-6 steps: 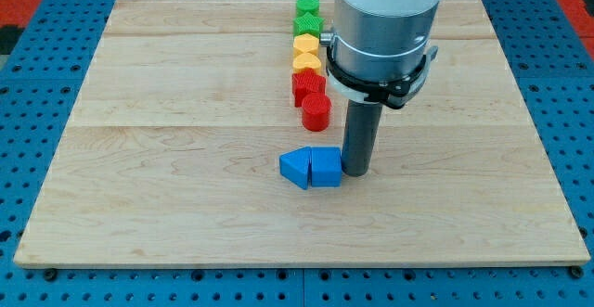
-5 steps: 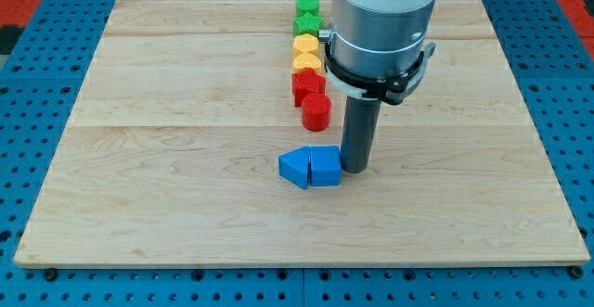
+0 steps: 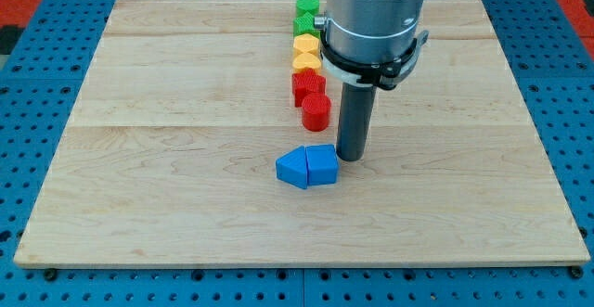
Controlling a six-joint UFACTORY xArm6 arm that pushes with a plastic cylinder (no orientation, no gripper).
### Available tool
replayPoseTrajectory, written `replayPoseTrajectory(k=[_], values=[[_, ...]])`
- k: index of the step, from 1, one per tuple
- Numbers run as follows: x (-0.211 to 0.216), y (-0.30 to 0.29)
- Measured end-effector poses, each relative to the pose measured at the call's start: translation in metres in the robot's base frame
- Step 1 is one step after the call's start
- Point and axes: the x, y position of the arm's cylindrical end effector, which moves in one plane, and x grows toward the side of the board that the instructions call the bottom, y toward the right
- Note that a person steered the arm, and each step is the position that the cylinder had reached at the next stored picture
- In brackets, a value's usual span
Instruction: Place the red star to left side of the red circle
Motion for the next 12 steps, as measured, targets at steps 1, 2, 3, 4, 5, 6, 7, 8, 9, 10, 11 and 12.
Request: replayPoseTrajectory(k=[1, 2, 3, 4, 5, 6, 7, 8, 9, 10, 11, 12], values=[[-0.011, 0.000], [-0.026, 0.002], [-0.046, 0.002], [-0.074, 0.002], [-0.096, 0.002], [-0.114, 0.002], [-0.117, -0.004], [-0.116, -0.013], [-0.113, -0.025], [-0.111, -0.030], [-0.106, -0.046], [-0.105, -0.057]])
